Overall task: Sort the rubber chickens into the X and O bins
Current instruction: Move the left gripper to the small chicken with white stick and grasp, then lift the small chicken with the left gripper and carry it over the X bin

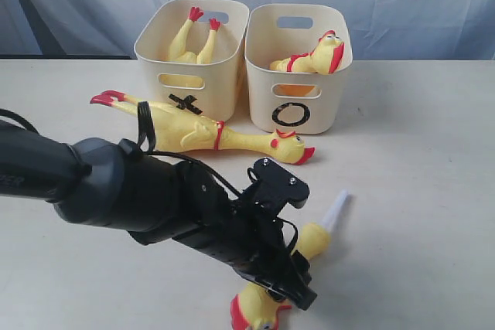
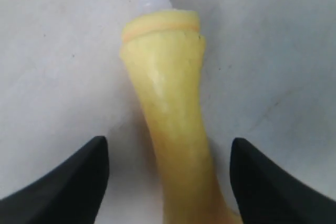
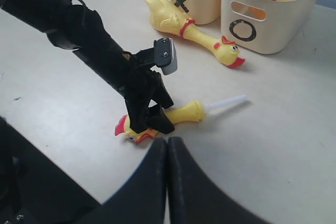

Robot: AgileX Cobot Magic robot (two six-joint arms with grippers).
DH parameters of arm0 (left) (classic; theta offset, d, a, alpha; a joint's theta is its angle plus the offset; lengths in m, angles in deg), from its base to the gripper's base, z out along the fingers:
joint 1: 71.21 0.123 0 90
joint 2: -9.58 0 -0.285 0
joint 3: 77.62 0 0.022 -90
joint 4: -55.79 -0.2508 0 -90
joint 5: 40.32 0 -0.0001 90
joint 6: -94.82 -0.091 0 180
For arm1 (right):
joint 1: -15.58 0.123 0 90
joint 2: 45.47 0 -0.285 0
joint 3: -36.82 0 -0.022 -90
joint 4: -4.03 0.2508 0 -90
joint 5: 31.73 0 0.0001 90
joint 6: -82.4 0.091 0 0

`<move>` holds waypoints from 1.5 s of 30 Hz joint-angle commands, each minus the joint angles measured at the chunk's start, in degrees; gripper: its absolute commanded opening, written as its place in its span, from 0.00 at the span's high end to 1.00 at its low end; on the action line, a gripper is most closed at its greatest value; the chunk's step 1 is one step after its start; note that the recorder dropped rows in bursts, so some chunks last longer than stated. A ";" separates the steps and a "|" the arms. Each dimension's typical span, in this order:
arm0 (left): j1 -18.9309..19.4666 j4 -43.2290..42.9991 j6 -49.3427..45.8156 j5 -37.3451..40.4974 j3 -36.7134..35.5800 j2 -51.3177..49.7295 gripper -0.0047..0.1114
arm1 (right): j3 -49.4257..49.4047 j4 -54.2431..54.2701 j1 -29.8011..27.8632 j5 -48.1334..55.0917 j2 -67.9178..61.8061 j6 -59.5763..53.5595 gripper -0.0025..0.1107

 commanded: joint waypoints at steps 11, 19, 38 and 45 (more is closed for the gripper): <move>-0.43 -0.22 0.14 -0.06 0.13 -0.90 0.79 | -0.21 0.20 -0.15 -0.16 0.28 -0.13 0.99; -0.43 -0.78 -0.16 0.85 0.13 -0.54 0.96 | -0.21 0.20 -0.15 -0.16 0.28 -0.13 0.99; 1.64 -8.67 0.30 3.97 4.87 14.43 0.96 | -0.21 0.19 -0.15 -0.16 0.28 0.00 0.99; 3.01 -10.93 0.30 3.87 6.99 19.89 0.96 | -0.21 0.19 -0.15 -0.16 0.28 0.00 0.99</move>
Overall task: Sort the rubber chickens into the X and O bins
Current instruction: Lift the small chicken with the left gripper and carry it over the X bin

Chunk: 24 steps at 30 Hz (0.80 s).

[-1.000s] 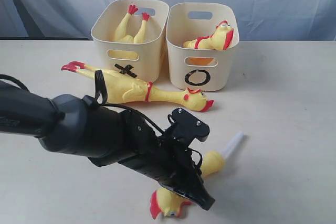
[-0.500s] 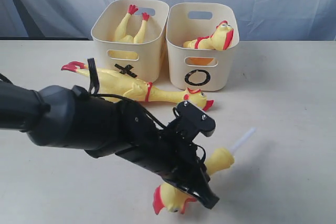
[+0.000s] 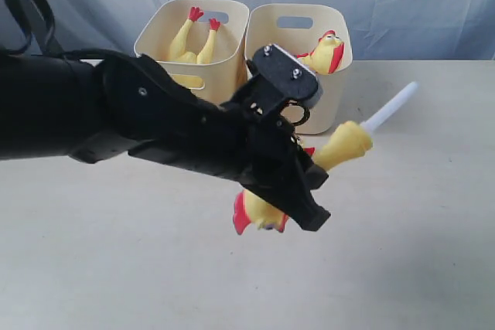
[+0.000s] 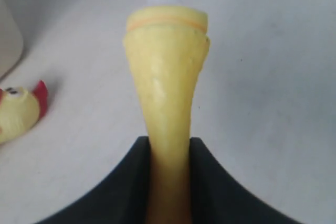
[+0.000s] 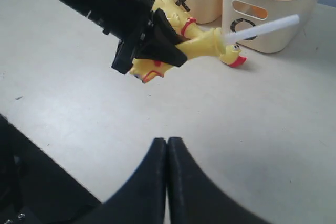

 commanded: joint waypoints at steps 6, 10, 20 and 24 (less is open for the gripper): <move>1.74 -0.79 0.11 -10.07 2.70 5.73 0.96 | -0.21 -0.03 -0.15 -0.27 0.28 -0.10 0.99; 4.71 -1.01 0.11 -13.30 5.18 6.56 0.96 | -0.21 -0.03 -0.15 -0.27 0.28 -0.10 0.99; 18.71 -1.23 -0.38 -13.30 12.23 6.26 0.96 | -0.21 -0.03 -0.15 -0.27 0.28 -0.10 0.99; 23.20 -5.59 -0.38 -17.15 13.93 2.65 0.96 | -0.21 -0.03 -0.15 -0.27 0.28 -0.10 0.99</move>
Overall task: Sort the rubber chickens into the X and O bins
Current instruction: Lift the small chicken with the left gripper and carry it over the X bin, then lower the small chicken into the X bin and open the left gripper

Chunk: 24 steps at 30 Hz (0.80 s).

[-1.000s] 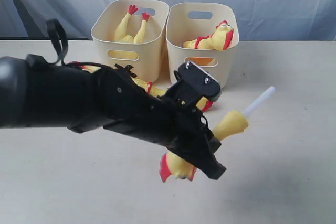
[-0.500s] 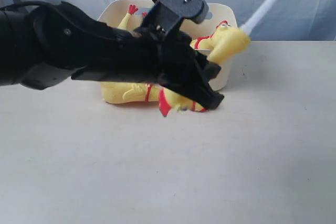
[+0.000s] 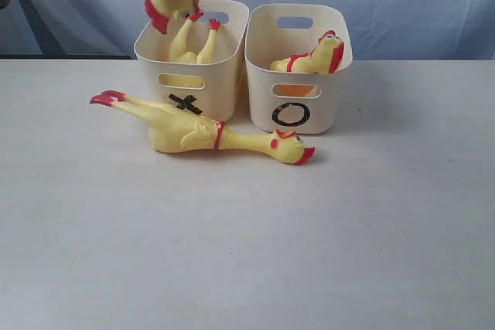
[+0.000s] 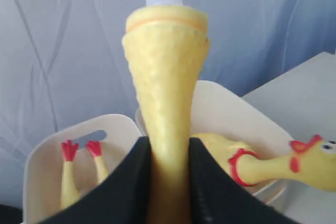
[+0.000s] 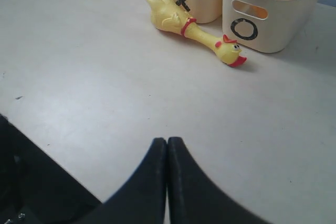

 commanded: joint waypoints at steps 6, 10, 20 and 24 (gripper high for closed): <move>3.03 -10.77 0.51 -14.72 5.16 -13.48 0.96 | -0.21 -0.03 -0.15 -0.37 0.28 -0.10 0.99; 4.01 -11.99 0.51 -17.59 9.69 -20.29 0.96 | -0.21 -0.03 -0.15 -0.37 0.28 -0.10 0.99; 10.18 -18.34 5.25 -6.88 20.17 -30.55 0.96 | -0.21 -0.03 -0.15 -0.37 0.28 -0.10 0.99; 10.46 -18.65 4.85 -5.66 22.67 -32.89 0.96 | -0.21 -0.03 -0.15 -0.37 0.28 -0.10 0.99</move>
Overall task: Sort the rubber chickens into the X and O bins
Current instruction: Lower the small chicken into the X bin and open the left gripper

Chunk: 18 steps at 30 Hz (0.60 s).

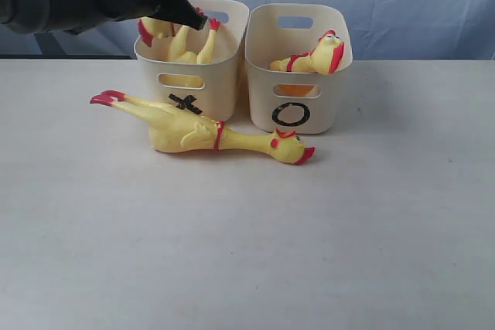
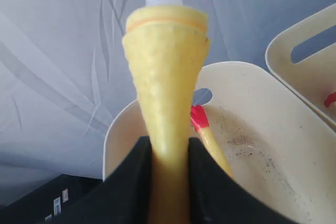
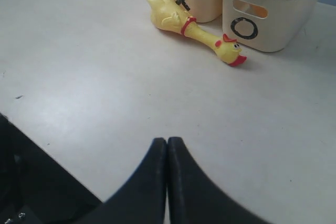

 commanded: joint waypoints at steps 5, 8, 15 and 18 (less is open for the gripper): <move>0.41 -3.76 0.18 5.77 5.93 -5.61 0.96 | -0.21 -0.03 -0.15 -0.48 0.28 -0.20 0.99; 0.41 -3.76 0.18 5.03 6.04 -6.28 0.96 | -0.21 -0.03 -0.15 -0.48 0.28 -0.20 0.99; 0.81 -3.76 0.18 5.88 6.04 -6.72 0.96 | -1.15 -0.03 -0.15 -0.48 0.28 -0.20 0.99; 0.92 -3.76 0.18 6.63 6.04 -6.72 0.90 | -2.45 -0.03 -0.15 -0.48 0.28 -0.20 0.99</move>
